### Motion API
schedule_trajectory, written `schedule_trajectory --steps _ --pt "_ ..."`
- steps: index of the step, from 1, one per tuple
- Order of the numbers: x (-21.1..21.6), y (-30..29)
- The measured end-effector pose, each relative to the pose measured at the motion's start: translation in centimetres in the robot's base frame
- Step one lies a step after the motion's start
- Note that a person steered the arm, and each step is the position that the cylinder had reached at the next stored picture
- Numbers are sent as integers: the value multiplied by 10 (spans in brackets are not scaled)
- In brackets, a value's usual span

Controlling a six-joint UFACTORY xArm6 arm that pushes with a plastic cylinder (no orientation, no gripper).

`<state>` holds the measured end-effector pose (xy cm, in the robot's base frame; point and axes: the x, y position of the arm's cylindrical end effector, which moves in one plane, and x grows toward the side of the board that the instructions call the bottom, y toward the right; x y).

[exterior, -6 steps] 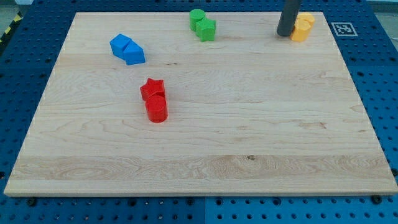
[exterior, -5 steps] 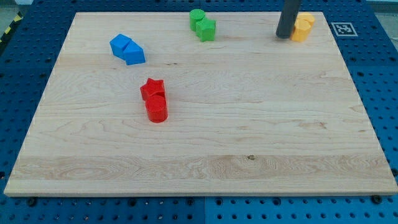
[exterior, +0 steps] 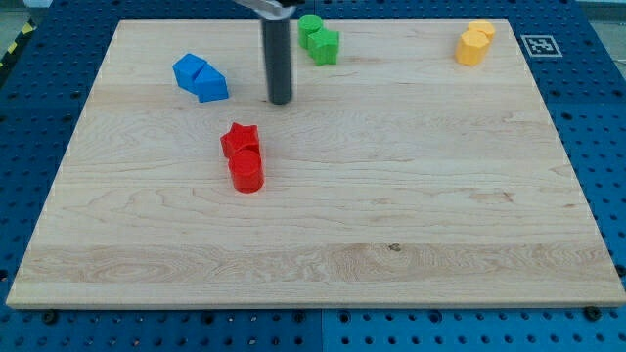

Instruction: Push green circle right a bit

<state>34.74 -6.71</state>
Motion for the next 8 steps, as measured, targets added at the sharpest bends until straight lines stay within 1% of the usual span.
schedule_trajectory --steps 1,2,3,4,6,8 --pt "-34 -31" --pt "-78 -59" --pt "-124 -65" --pt "-125 -65" --pt "-125 39" --pt "-125 77"
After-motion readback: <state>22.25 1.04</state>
